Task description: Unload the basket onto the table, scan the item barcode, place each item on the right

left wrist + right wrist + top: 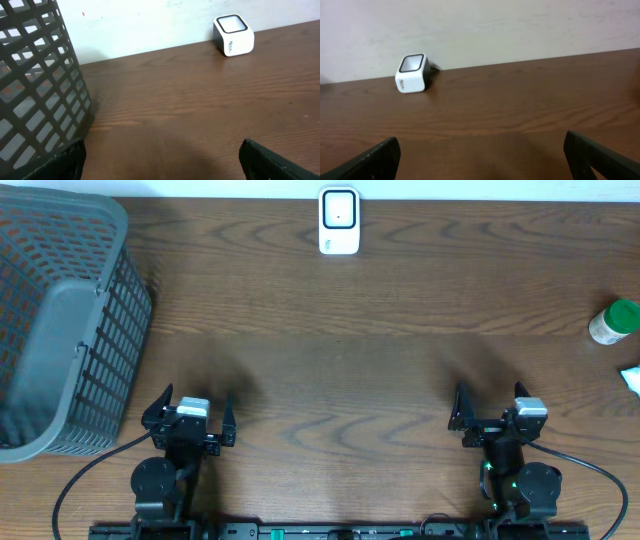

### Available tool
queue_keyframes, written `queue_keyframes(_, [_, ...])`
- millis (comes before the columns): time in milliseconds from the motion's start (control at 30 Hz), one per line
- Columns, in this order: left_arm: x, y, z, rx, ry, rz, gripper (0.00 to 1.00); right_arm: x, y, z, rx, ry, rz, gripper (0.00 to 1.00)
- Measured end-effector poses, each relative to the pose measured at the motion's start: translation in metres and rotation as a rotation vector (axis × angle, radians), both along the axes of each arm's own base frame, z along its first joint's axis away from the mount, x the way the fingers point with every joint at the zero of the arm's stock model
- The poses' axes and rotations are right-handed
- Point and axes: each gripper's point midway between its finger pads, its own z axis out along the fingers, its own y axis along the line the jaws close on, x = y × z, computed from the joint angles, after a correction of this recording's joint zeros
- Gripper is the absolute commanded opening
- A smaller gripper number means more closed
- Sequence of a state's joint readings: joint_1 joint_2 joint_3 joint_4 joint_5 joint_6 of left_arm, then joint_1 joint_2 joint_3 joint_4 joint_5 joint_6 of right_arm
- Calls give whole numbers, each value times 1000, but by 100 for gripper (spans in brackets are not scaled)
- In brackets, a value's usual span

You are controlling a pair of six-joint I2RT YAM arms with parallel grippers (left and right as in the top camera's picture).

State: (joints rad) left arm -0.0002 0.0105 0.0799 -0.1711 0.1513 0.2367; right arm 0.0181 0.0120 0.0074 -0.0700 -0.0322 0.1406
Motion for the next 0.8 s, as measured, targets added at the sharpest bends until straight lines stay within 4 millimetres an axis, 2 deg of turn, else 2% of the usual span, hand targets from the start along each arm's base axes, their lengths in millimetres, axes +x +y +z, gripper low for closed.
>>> queue_keyframes(600, [0, 3, 0, 1, 1, 16, 98, 0, 0, 0, 0, 0, -1, 99])
queue_keyframes(800, [4, 3, 6, -79, -41, 32, 98, 0, 0, 0, -1, 0, -2, 99])
